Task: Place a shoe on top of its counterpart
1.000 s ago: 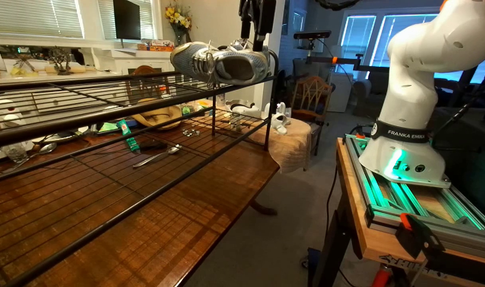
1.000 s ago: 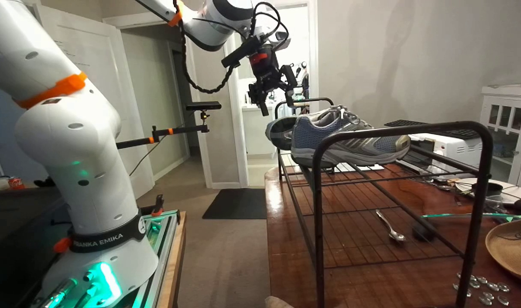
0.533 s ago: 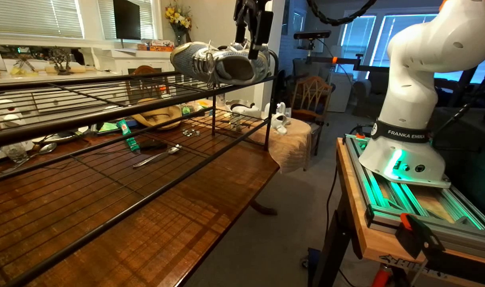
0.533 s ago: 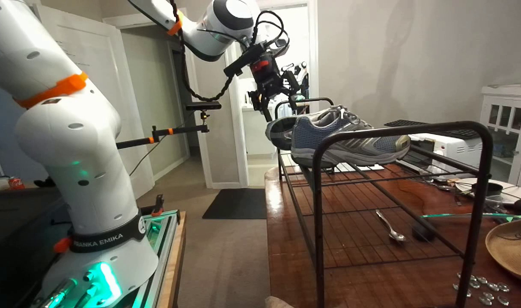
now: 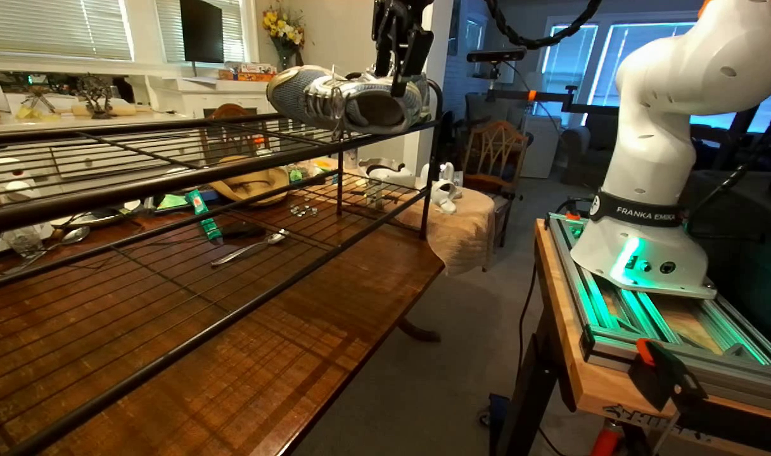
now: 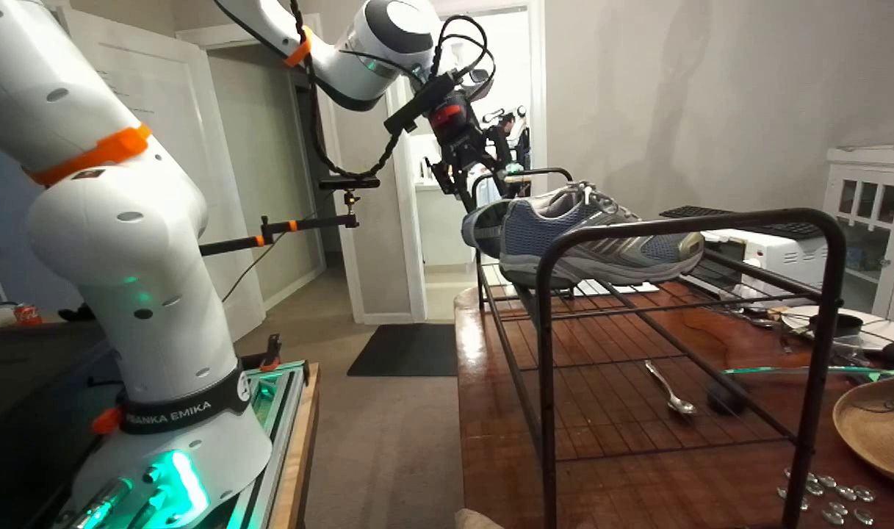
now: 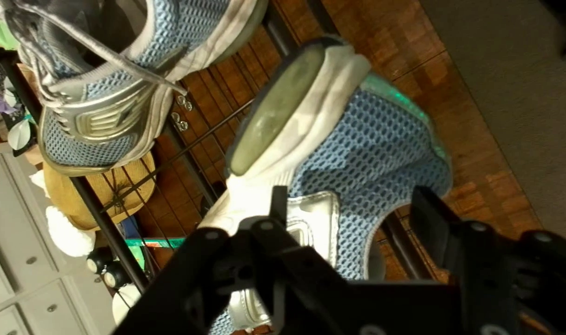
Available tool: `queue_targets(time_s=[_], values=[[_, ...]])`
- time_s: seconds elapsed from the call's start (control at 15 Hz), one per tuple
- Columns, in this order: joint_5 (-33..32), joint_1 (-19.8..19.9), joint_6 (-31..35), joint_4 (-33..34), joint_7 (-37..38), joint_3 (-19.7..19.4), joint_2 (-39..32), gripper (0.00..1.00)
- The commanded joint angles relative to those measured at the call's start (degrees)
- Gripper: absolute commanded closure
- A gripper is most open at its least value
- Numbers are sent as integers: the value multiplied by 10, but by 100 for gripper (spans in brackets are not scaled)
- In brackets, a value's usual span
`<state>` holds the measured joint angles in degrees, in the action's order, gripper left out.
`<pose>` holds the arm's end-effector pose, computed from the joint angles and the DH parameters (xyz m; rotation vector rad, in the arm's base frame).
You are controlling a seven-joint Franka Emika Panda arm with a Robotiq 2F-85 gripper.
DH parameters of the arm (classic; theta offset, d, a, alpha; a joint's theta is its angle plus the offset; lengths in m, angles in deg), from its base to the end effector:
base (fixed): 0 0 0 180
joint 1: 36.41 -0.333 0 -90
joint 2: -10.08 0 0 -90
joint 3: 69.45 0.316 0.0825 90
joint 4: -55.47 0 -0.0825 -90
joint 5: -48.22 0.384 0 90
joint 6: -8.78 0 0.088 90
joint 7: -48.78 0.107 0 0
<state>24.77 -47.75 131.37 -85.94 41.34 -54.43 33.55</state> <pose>0.3889 0.1770 0.4481 2.4909 1.0318 0.1732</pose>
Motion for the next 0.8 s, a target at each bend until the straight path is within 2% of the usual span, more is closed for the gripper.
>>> queue_targets(time_s=[0.0, 0.53, 0.67, 0.73], values=[[-20, 4, 21, -3, 40, 4, -9, 1], [-51, 17, 70, -14, 110, 9, -29, 0], [-65, 20, 78, -16, 120, 9, -33, 25], [-71, 22, 80, -17, 125, 9, -35, 34]])
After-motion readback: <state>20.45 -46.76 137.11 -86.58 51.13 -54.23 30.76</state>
